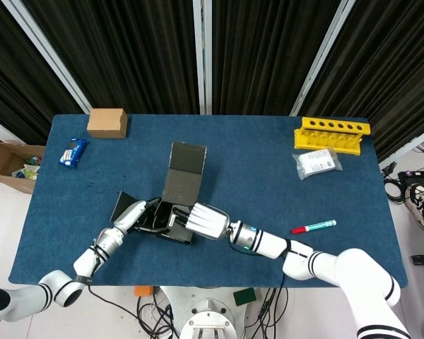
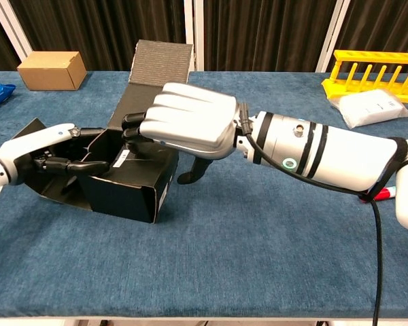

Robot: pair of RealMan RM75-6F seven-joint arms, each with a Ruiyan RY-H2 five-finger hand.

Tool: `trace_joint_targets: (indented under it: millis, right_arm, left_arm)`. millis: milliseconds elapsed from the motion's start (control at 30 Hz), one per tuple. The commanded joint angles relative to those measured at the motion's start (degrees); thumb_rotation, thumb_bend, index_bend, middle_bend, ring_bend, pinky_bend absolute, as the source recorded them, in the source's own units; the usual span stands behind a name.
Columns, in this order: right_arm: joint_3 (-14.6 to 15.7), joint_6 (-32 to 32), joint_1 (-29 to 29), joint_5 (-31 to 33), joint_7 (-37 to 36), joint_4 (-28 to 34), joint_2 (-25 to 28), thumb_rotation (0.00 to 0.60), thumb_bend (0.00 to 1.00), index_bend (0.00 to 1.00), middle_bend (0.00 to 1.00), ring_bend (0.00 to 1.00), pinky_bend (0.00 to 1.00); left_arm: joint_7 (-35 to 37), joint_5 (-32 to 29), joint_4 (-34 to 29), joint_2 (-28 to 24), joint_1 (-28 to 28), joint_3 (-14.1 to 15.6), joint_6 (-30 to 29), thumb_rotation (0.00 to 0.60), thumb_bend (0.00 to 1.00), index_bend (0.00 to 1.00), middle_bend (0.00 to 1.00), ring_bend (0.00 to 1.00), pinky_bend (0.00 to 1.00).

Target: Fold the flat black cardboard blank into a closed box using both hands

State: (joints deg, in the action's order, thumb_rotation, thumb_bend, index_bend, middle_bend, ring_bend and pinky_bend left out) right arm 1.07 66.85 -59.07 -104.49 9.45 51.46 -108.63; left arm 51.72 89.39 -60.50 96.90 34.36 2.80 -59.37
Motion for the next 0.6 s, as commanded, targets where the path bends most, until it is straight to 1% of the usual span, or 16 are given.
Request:
trace_joint_targets:
  millis: [33, 267, 433, 500, 600]
  right_arm:
    - [-0.09, -0.09, 0.26, 0.27, 0.06, 0.41, 0.16, 0.6, 0.08, 0.4, 0.28, 0.73, 1.0]
    - [0.59, -0.67, 0.85, 0.16, 0.48, 0.83, 0.29, 0.6, 0.08, 0.4, 0.28, 0.73, 1.0]
    - [1.23, -2.94, 0.61, 0.17, 1.44, 1.27, 0.31, 0.6, 0.08, 0.4, 0.29, 0.73, 1.0]
    - [1.49, -3.49, 0.31, -0.22, 2.1, 1.78, 0.65, 0.6, 0.09, 0.42, 0.31, 0.73, 1.0]
    - [1.45, -4.23, 0.08, -0.21, 2.57, 3.0, 1.36, 0.6, 0.14, 0.48, 0.34, 0.73, 1.0]
  left_arm:
    - [-0.87, -0.4, 0.04, 0.33, -0.22, -0.32, -0.07, 0.364, 0.04, 0.37, 0.36, 0.58, 0.77]
    - [-1.85, -1.27, -0.51, 0.48, -0.43, -0.85, 0.53, 0.362, 0.04, 0.38, 0.36, 0.59, 0.77]
    - [-1.94, -1.51, -1.0, 0.54, -0.36, -1.09, 1.02, 0.365, 0.04, 0.38, 0.36, 0.59, 0.78]
    - [-2.14, -1.65, -1.18, 0.58, -0.4, -1.22, 1.1, 0.367, 0.04, 0.38, 0.36, 0.59, 0.78]
    - [-2.25, -2.29, -1.48, 0.73, -0.57, -1.68, 1.24, 0.364, 0.04, 0.39, 0.36, 0.6, 0.78]
